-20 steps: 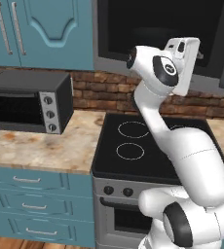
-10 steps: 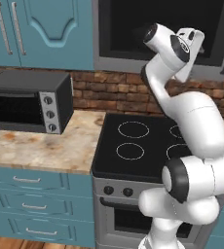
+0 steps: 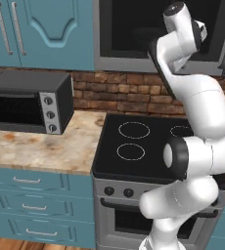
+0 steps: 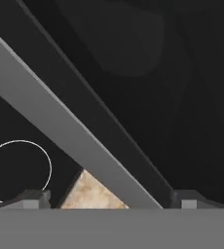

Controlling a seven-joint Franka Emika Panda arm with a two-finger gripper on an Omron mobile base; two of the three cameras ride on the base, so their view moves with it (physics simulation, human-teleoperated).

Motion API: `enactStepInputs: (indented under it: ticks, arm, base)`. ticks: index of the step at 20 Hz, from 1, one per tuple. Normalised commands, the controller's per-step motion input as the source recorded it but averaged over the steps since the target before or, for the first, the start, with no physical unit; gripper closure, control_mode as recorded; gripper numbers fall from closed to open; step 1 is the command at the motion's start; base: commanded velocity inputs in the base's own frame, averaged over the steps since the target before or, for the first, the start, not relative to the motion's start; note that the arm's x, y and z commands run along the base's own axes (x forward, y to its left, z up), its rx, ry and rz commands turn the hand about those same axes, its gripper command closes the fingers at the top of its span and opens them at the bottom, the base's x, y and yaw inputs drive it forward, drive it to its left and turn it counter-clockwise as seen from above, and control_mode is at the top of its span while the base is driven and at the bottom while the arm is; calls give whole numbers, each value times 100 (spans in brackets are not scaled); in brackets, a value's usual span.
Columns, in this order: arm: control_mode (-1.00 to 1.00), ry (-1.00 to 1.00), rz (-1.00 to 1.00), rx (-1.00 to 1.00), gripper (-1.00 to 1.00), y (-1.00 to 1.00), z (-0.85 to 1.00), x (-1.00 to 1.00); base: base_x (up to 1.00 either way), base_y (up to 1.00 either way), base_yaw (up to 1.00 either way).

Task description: Place the bowl containing the carrot and sweet potato in the microwave. Close the microwave door and press the start button to microwave the meal.

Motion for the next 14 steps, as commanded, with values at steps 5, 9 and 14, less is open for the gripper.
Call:
enactStepInputs:
  ticks: [5,9,14]
  arm:
    - [-100,-71,26,22,-100,-38,-84,-31]
    - [-100,-91,19,13,-100,-20,-100,-100]
    - [-100,-86,18,10,-100,-1,-68,-100]
  base:
    - [0,0,0]
    - [0,0,0]
    - [0,0,0]
